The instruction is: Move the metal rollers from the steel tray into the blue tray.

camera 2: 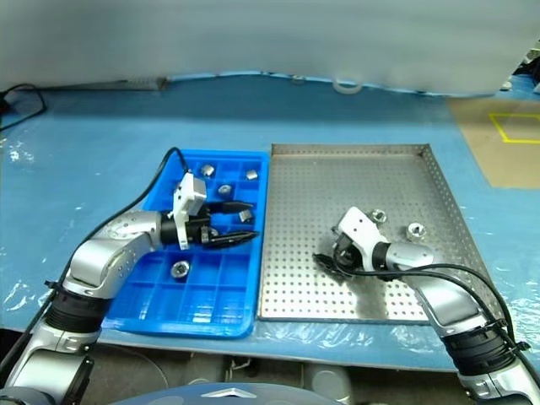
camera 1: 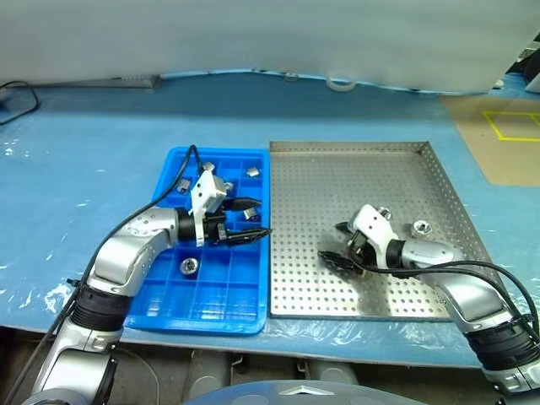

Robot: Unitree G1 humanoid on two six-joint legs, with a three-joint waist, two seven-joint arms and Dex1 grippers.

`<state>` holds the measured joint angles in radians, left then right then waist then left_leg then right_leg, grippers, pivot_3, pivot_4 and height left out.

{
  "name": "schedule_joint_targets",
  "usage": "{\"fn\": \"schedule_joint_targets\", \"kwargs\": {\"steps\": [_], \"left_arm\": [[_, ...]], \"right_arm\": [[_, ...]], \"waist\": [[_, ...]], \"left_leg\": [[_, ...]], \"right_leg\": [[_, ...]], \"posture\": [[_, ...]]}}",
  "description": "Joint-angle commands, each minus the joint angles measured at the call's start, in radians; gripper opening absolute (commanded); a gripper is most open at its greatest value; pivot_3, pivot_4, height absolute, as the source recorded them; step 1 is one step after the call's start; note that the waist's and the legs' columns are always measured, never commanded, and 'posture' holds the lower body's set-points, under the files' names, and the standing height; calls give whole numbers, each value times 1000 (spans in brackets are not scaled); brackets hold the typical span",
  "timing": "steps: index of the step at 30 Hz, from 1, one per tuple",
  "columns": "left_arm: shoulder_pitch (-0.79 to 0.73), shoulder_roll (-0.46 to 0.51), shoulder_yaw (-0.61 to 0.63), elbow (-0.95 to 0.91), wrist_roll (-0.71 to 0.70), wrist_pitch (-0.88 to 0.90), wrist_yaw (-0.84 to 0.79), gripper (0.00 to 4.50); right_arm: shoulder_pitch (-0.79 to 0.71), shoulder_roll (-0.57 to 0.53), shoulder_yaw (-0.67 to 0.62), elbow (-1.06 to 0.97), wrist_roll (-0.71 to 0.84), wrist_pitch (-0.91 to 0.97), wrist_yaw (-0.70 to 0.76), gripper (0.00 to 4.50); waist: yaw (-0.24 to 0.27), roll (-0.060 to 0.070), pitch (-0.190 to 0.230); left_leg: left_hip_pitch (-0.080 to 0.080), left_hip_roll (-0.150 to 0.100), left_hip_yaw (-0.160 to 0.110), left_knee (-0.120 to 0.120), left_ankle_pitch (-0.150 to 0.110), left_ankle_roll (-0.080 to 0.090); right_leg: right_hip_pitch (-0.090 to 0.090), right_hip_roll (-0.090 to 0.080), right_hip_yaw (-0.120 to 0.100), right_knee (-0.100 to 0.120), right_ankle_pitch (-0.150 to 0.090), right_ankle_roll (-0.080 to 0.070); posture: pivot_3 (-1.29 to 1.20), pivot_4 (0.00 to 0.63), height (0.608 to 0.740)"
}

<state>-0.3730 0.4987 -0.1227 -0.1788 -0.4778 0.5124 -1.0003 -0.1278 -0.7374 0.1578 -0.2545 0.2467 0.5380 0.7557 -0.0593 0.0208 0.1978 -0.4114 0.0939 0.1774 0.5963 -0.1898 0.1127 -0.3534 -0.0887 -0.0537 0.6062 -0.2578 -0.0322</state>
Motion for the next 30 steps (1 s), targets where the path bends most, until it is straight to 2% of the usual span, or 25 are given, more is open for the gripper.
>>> {"fn": "schedule_joint_targets", "kwargs": {"steps": [1, 9, 12, 18, 24, 27, 30], "left_arm": [[-33, -4, -8, -49, 2, 7, 17, 3812], [-54, -2, -17, -42, 5, 2, 15, 3812], [-56, -5, -21, -39, 7, -2, 14, 3812], [-68, -11, -27, -24, 16, -7, 13, 3812], [-65, -26, -37, -25, 23, -16, 17, 3812], [-51, -30, -41, 0, 36, -47, 3, 3812], [-50, -34, -46, 35, 48, -82, -15, 3812]], "right_arm": [[28, -6, -26, -35, 9, -8, 20, 3615], [18, 10, -28, -18, -22, -19, 7, 871], [18, 17, -34, 10, -40, -34, -7, 27], [13, 18, -69, 62, -36, -74, 6, 27], [-42, 53, -212, -30, 117, 16, 6, 27], [-50, 38, -245, -63, 148, 54, 14, 605], [-42, 18, -249, -80, 166, 122, 14, 1589]], "waist": [[0, 0, 0], [-4, 0, 0], [-5, 0, 0], [-4, -3, -1], [-5, -2, -1], [-6, -2, -1], [-4, -2, -1]], "left_leg": [[0, 0, 0, 0, 0, 0], [0, 0, 0, 0, 0, 0], [0, 1, 0, 0, 0, 0], [1, 1, 0, 0, 0, 0], [0, 1, 1, 0, 0, -1], [-2, 1, 1, -1, 0, 0], [-2, 2, 1, -2, 0, 0]], "right_leg": [[0, 0, 0, 0, 0, 0], [0, 0, 1, 0, 0, 0], [0, 1, 1, 0, 0, 0], [1, 0, 1, 0, 0, 0], [0, 0, 1, 0, 0, 0], [-3, 1, 1, 0, 0, 0], [-3, 1, 1, 0, 0, 0]], "posture": [[-320, 150, 740], [-332, 150, 740], [-334, 150, 740], [-331, 150, 740], [-337, 150, 740], [-344, 150, 740], [-348, 150, 740]]}}
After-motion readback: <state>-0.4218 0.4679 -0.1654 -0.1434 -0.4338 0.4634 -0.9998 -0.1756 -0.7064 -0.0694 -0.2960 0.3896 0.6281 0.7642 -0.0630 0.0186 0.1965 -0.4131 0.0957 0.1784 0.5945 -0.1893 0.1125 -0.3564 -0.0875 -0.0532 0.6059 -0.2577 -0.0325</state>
